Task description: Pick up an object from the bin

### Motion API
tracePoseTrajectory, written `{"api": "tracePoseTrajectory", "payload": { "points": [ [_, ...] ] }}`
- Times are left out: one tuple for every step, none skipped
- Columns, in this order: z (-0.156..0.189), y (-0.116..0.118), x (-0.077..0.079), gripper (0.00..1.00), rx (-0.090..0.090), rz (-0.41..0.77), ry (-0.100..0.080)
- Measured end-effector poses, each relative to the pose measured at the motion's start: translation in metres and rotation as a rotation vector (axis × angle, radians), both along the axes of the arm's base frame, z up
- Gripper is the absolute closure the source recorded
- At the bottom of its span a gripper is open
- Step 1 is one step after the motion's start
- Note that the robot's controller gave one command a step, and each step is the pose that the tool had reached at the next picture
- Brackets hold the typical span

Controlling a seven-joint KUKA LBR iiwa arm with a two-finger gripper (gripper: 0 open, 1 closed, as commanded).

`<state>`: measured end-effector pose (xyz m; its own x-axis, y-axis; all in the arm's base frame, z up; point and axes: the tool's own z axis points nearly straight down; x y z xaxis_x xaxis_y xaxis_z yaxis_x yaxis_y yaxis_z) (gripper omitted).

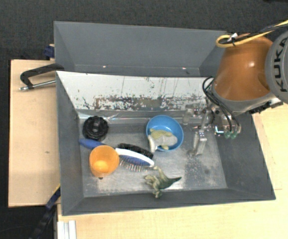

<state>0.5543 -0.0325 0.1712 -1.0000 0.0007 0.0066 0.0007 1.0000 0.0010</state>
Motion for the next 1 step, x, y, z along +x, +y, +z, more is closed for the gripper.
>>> {"api": "tracePoseTrajectory", "payload": {
  "points": [
    [-0.1049,0.0528,0.0292,0.00,0.002,0.011,-0.001]
  ]
}}
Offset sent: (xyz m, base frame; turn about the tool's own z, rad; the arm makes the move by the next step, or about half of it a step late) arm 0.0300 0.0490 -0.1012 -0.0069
